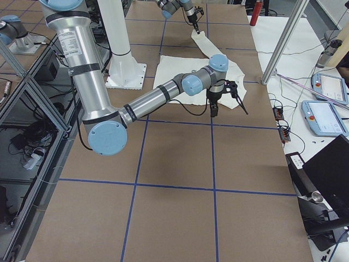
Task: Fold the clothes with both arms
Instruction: 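Grasp the other sleeve with the left gripper and fold it across the chest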
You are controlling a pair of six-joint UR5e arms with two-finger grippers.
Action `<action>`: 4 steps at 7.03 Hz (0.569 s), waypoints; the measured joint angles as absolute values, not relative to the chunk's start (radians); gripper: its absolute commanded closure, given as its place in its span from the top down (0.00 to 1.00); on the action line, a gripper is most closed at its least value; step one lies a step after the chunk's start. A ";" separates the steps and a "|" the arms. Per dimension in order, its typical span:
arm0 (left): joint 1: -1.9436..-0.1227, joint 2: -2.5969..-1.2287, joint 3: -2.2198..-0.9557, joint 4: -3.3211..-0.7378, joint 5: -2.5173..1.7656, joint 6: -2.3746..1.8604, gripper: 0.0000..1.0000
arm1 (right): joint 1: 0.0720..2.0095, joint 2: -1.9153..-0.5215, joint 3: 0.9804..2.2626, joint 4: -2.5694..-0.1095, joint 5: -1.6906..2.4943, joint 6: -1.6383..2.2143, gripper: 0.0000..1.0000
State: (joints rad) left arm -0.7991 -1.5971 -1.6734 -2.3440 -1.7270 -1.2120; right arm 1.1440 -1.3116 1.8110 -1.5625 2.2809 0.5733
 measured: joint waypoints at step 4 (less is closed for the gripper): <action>-0.797 -2.031 -1.682 -1.918 -1.745 -1.212 0.00 | 1.225 -1.471 1.857 -1.556 2.287 0.517 1.00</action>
State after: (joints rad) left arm -0.7972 -2.0306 -1.6819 -1.9183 -1.7447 -1.2119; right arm 1.2245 -1.4711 1.8574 -1.5563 2.2867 0.5168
